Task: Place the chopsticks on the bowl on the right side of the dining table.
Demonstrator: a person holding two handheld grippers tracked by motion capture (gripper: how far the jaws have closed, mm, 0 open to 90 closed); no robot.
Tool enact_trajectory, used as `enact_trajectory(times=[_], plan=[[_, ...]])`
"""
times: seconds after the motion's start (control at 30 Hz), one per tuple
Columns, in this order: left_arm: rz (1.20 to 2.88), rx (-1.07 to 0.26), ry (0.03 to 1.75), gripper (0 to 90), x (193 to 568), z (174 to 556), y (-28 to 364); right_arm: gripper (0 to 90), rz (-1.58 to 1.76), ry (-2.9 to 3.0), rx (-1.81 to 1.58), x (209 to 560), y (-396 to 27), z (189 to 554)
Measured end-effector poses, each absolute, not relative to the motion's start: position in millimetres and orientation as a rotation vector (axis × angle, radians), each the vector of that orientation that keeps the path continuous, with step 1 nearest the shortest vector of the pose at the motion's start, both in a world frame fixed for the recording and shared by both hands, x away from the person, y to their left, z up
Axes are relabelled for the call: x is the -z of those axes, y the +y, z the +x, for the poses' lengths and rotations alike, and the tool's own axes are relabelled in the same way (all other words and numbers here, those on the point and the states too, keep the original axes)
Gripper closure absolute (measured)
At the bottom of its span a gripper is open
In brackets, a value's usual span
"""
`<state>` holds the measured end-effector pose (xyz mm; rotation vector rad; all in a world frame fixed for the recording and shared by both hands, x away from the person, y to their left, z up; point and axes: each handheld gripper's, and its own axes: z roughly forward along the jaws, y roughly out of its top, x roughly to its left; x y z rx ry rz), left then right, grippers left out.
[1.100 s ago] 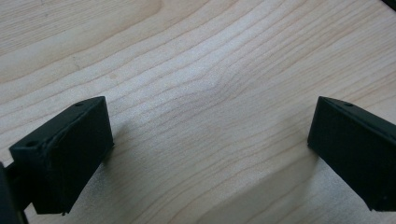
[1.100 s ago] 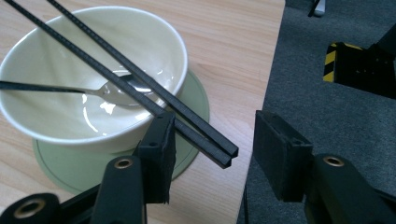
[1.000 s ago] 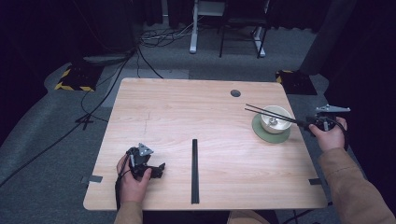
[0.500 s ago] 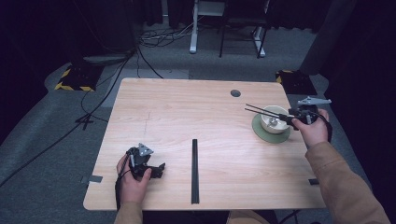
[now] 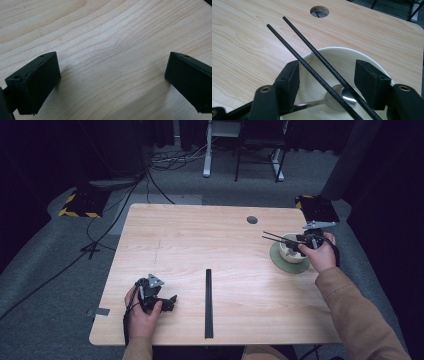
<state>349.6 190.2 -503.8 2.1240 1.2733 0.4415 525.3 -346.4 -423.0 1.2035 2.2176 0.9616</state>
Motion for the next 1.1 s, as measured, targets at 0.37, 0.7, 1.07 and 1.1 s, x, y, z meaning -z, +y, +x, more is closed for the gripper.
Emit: enact_trajectory(times=[0.37,0.7,1.07,1.1], plan=[[2.124,-0.445,1.273,0.3,504,350,190,47.5,1.187,2.277,-0.974,424,-345,522],[2.124,-0.444,1.273,0.2,504,350,190,53.4,1.163,2.294,-0.975,422,-347,516],[2.125,-0.447,1.273,0.3,504,350,190,50.2,1.152,2.253,-1.015,417,-362,502],[2.125,-0.447,1.273,0.3,504,350,190,50.2,1.152,2.253,-1.015,417,-362,502]])
